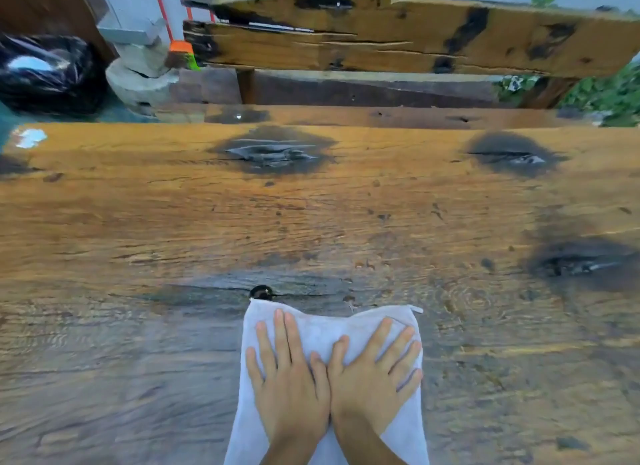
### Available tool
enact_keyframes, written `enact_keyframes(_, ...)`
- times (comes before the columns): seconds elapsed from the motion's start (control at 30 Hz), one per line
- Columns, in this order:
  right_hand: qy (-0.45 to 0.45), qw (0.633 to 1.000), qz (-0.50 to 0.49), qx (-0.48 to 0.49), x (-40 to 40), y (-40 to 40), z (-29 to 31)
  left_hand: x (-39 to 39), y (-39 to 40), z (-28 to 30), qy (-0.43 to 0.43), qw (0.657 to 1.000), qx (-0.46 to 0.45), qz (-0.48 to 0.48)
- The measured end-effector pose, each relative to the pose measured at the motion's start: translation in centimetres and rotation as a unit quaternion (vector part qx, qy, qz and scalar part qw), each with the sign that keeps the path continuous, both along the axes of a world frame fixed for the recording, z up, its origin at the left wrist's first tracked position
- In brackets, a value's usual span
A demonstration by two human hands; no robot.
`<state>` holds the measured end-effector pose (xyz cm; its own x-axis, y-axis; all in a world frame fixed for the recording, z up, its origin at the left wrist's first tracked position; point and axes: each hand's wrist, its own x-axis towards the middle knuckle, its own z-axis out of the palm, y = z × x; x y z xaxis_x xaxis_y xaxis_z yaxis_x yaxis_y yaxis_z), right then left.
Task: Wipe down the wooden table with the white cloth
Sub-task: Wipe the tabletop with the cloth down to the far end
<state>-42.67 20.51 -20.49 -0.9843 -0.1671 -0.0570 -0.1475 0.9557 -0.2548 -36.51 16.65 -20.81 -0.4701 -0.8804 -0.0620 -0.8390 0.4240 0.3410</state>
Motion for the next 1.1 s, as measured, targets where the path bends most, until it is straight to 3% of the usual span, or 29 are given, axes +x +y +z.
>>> enact_keyframes(0.2, -0.013, 0.999, 0.026, 0.026, -9.7, -9.3, -1.0, -9.1, -9.3, -0.7, 0.001, 1.0, -0.013, 0.008)
enact_keyframes(0.63, -0.022, 0.995, 0.094, -0.018, -29.2, -30.4, -0.4, -27.7, -30.2, -0.9, -0.021, 0.997, -0.04, 0.068)
enact_keyframes(0.77, -0.028, 0.992, 0.122, -0.017, -33.1, -34.0, -0.3, -31.5, -34.0, -0.7, -0.014, 0.996, -0.04, 0.083)
enact_keyframes(1.0, -0.025, 0.991, 0.128, 0.014, -36.3, -37.7, 0.3, -35.5, -39.7, 0.2, -0.069, 0.994, -0.079, 0.02)
enact_keyframes(1.1, -0.016, 0.991, 0.128, 0.022, -36.8, -38.3, 0.0, -36.2, -40.3, 0.1, -0.047, 0.995, -0.086, 0.027)
